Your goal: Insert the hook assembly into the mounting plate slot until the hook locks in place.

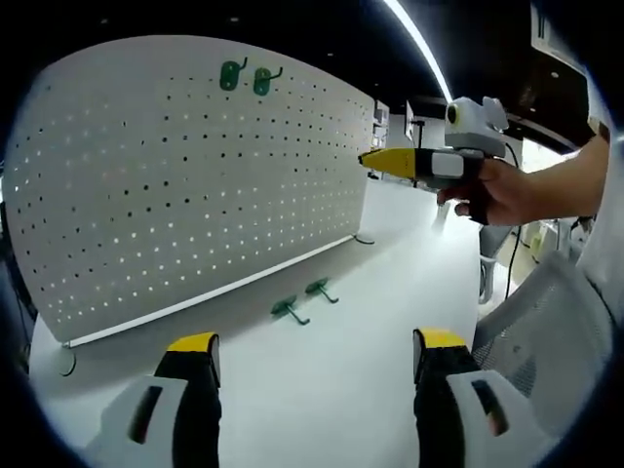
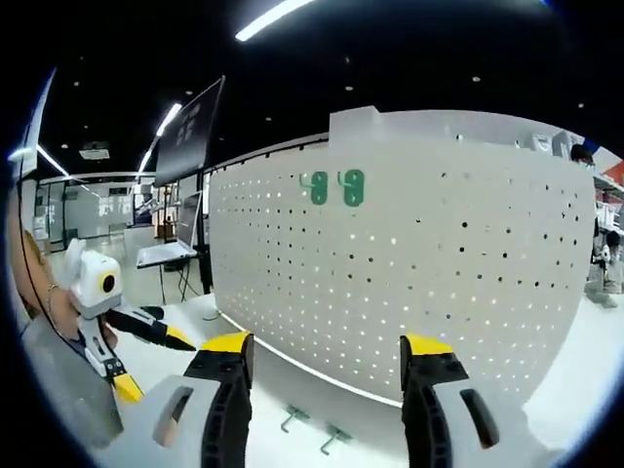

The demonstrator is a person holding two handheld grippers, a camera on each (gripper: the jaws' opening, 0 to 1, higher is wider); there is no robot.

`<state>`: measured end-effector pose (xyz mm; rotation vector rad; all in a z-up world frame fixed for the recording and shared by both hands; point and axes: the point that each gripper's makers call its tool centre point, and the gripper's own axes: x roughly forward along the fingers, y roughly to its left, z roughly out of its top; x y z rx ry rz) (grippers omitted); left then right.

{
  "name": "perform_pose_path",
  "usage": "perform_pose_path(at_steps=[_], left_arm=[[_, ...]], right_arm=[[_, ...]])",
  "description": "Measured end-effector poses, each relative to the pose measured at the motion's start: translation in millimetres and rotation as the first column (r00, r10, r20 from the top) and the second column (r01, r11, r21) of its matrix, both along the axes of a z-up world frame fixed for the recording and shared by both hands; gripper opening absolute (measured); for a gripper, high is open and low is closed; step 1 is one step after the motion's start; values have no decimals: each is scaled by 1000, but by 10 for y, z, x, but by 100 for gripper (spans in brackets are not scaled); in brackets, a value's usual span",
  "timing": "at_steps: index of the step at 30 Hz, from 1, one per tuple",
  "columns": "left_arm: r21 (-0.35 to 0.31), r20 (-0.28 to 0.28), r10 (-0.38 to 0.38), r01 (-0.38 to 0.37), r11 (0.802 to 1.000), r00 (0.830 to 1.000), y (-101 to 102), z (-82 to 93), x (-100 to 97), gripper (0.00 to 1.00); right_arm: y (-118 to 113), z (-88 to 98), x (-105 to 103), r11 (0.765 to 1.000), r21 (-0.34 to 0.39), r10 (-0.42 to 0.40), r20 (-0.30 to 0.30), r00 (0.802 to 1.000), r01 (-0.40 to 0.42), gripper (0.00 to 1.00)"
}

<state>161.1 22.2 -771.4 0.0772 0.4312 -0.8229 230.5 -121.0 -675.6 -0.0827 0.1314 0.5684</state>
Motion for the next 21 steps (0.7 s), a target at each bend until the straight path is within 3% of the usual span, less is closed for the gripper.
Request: perform_pose_path(at_steps=[21], left_arm=[[-6,-8,-8,8,1000,1000,32,-28,-26,85]], right_arm=[[-226,-480,-362,1000,-5,-17,-121,993,17,63]])
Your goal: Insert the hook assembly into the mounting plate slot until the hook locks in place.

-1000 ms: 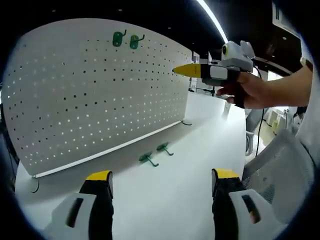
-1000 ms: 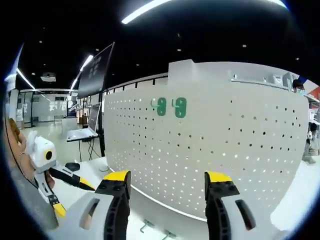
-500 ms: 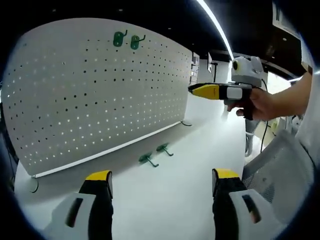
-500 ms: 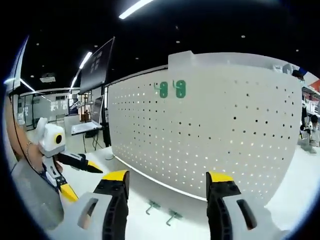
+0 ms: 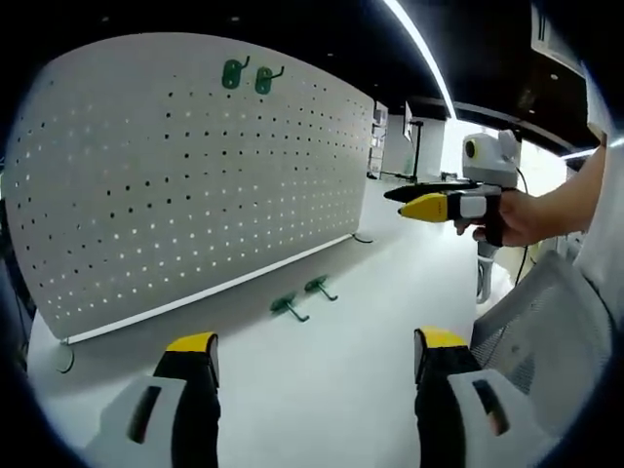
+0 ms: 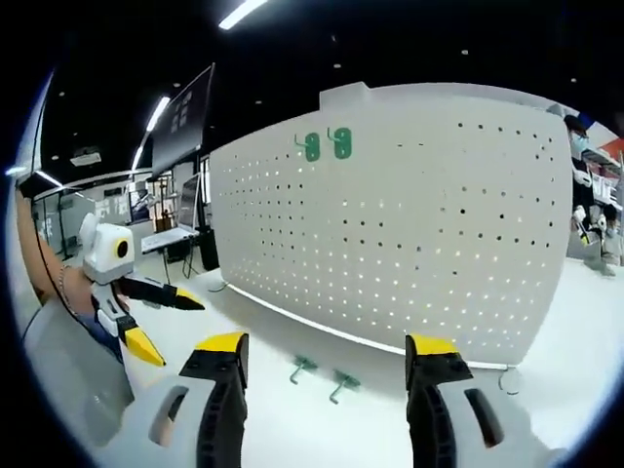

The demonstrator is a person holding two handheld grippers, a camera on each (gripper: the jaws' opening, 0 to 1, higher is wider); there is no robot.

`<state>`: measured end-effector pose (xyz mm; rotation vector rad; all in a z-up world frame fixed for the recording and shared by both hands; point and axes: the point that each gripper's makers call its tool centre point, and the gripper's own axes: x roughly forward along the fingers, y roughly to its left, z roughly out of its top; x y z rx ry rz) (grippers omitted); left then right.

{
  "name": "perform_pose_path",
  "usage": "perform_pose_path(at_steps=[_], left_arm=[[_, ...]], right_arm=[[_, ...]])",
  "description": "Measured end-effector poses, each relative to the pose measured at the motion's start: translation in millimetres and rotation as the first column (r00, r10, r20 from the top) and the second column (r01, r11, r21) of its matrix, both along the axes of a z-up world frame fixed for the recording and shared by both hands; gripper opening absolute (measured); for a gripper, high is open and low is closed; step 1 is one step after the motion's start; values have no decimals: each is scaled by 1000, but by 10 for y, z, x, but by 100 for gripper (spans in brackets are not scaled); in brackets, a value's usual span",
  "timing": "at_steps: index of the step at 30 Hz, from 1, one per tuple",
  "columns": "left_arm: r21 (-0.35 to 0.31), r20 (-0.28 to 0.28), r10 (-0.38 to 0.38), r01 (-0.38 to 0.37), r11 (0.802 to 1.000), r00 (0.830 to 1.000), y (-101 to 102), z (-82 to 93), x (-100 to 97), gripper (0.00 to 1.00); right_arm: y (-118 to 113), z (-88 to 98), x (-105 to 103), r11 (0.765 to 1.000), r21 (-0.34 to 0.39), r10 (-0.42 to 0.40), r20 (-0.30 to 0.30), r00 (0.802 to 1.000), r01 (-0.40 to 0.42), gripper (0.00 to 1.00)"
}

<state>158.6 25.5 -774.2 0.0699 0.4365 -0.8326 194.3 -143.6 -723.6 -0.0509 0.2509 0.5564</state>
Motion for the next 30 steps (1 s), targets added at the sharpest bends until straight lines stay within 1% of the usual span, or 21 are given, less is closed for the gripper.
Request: perform_pose_path(at_steps=[6,16,18,22,30], left_arm=[[0,-2,5,-5,1000,1000,25,-16,1,85],[7,-10,-1,1,1000,1000,26,-44,-42,85],[5,-10,1,-1,1000,1000,29,-42,-45,84],[10,-13,-1,2,1000,1000,41,-61,-56,84],[12,-18,2,-2,1000,1000,62,-71,-65,84]], right_arm=[[-54,-143,-88,1000,-7,-6,-48,999,6,64],[-128,-272,-205,1000,-22,-12,-88,996,10,64],[-139,-317,-234,999,-37,-11,-103,995,7,64],[-143,-380,-281,999,-44,-10,-128,992,5,64],[-148,-426,-305,999,-48,-9,-145,989,2,64]])
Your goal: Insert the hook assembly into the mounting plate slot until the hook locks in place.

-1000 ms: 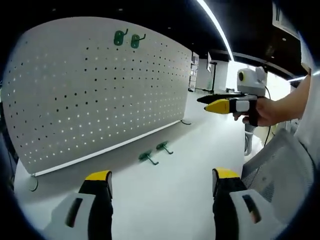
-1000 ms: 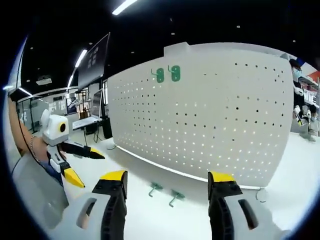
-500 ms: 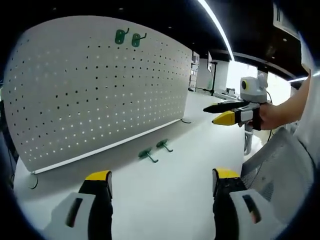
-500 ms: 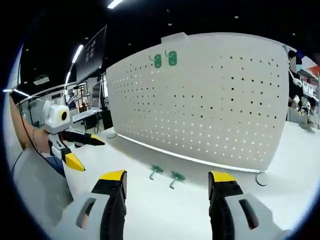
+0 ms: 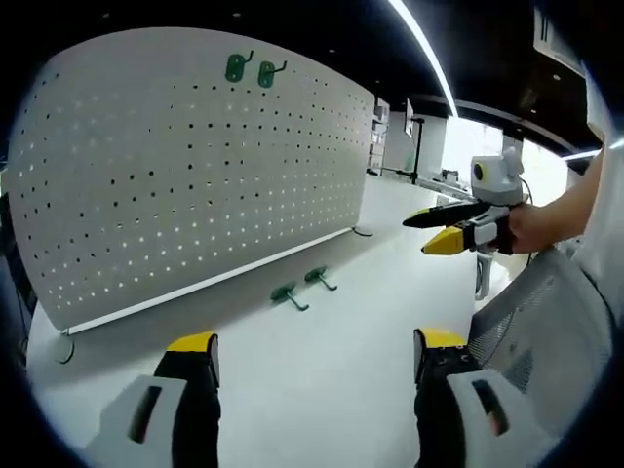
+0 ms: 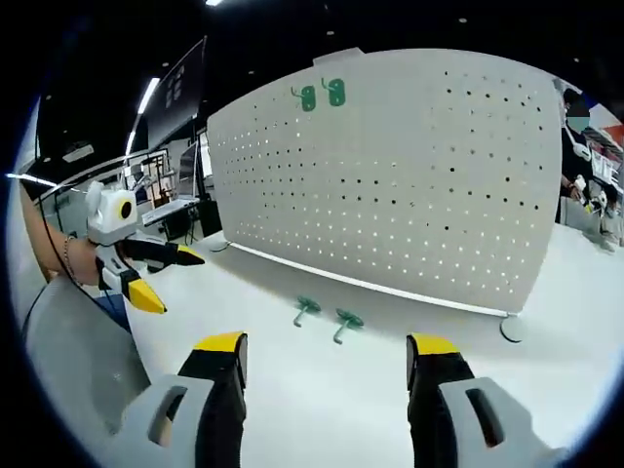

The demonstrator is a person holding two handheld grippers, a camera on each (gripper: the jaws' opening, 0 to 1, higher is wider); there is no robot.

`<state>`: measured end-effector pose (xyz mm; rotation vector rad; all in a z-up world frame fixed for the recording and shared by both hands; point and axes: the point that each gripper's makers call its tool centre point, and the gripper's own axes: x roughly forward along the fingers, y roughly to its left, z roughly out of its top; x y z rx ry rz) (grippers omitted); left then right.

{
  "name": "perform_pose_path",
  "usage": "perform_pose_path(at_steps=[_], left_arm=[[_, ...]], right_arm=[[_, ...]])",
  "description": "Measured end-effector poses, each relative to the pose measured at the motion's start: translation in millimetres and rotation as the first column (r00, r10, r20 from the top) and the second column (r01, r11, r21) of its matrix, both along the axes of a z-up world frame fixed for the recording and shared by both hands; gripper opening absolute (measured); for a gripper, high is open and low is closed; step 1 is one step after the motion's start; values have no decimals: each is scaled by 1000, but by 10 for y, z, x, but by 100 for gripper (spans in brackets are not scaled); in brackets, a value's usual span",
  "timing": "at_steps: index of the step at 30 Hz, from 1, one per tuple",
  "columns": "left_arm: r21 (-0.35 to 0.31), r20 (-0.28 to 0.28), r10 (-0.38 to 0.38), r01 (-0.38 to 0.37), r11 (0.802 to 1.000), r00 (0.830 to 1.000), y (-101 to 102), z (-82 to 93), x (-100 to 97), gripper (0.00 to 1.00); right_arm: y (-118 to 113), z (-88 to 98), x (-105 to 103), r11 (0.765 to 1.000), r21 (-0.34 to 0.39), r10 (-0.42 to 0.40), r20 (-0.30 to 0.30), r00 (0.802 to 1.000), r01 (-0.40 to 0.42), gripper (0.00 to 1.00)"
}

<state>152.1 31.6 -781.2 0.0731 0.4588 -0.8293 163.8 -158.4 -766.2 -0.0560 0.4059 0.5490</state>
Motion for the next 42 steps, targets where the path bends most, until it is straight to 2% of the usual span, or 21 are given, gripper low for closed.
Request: perform_pose_path(at_steps=[11,16,23,26,31,34,35,36,39,42], left_arm=[[35,21,-62,61,998,998,-100,54,108,84],[91,38,-145,141,986,989,-187,57,179,84],[195,50,-274,260,946,960,-274,8,258,84],[248,57,-328,305,919,943,-295,-24,292,84],[272,51,-375,348,897,926,-349,-40,327,83],[311,52,-422,387,868,905,-382,-55,354,83],[333,54,-451,410,849,891,-400,-62,359,83],[345,54,-460,416,841,886,-407,-66,375,82],[334,48,-473,432,837,880,-474,-48,429,83],[353,40,-501,457,816,864,-514,-71,468,82]], right_arm=[[9,13,-1,1000,-1,4,0,1000,-4,64],[-3,-18,-19,1000,-2,3,-9,1000,-3,64],[-21,-32,-22,1000,-12,-2,-17,1000,2,63],[-19,-43,-29,1000,-14,0,-21,1000,0,63],[-14,-58,-54,1000,-16,1,-28,1000,-2,63],[-13,-68,-57,1000,-22,5,-31,1000,-5,62],[-15,-74,-56,1000,-21,4,-32,999,-5,62],[-15,-75,-55,1000,-14,2,-35,999,-3,62],[-13,-80,-60,1000,-12,0,-41,999,-1,62],[-9,-83,-59,1000,-12,3,-42,999,-3,62]])
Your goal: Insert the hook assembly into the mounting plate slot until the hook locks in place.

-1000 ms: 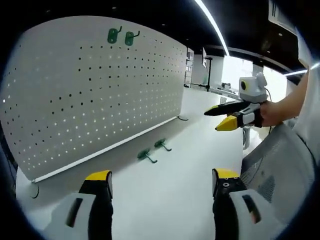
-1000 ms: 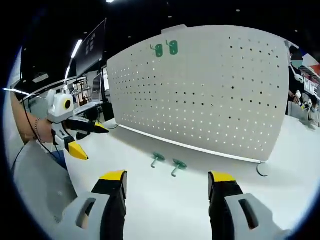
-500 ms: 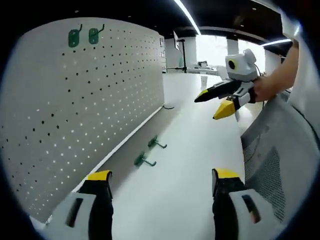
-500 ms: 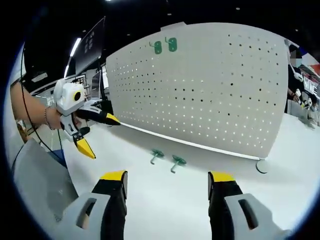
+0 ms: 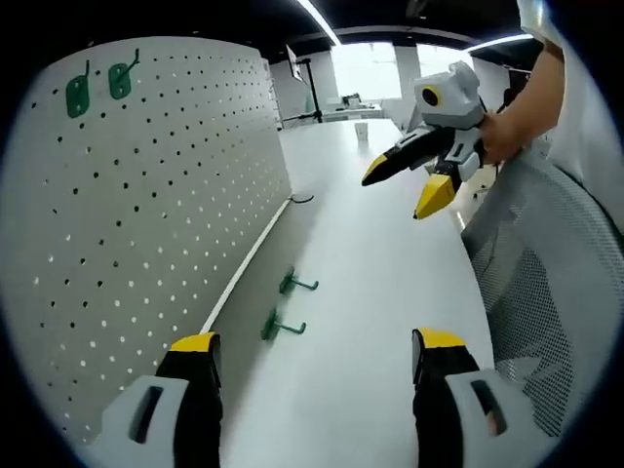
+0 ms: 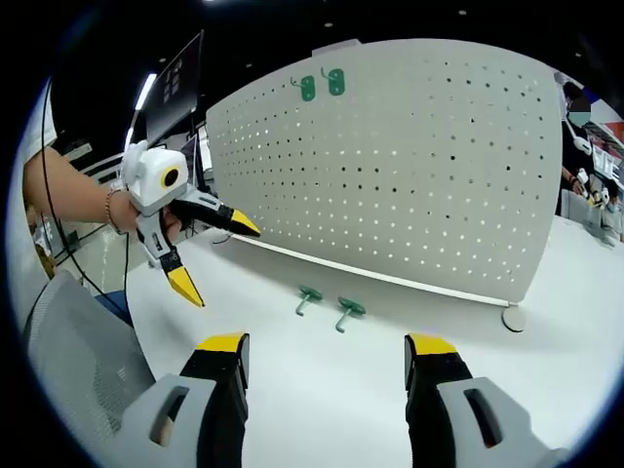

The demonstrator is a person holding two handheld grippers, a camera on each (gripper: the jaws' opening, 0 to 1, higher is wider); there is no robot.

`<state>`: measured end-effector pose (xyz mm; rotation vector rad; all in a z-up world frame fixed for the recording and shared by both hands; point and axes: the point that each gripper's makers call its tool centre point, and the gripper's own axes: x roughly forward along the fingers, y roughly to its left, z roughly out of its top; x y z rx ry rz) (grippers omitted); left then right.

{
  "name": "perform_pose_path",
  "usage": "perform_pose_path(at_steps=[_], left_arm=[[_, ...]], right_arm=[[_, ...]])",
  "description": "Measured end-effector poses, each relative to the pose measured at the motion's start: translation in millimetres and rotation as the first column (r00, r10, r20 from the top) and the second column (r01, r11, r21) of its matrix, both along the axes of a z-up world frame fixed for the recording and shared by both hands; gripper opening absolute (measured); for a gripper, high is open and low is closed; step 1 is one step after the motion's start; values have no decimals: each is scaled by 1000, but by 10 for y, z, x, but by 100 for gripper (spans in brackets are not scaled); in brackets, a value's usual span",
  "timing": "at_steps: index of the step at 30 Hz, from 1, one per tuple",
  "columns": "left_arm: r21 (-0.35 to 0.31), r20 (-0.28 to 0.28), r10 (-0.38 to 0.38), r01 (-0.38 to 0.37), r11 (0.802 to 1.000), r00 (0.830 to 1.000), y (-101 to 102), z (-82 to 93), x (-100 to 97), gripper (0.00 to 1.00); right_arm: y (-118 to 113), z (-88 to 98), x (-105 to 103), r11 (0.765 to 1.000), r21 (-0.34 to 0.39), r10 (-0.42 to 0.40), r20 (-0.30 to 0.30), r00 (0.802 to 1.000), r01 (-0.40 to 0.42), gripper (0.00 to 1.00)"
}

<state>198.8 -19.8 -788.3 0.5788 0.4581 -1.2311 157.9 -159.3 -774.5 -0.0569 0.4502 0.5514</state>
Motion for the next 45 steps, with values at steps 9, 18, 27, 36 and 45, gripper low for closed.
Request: perform_pose_path(at_steps=[9,18,27,36,45], left_arm=[[52,10,-70,69,996,998,-52,-23,98,82],[94,-22,-123,125,988,992,-114,-84,207,83],[133,-41,-166,170,977,985,-135,-161,324,82],[181,-90,-214,228,957,973,-187,-292,361,82],[229,-126,-252,275,934,960,-241,-414,408,81]], right_arm=[[3,-35,-19,1000,3,3,-14,1000,-3,62],[14,-51,-25,1000,5,6,-22,1000,-6,62],[-7,-47,-21,1000,11,-4,-24,1000,4,62],[23,-64,-34,1000,4,9,-28,1000,-9,62],[29,-77,-44,1000,5,14,-34,999,-14,65]])
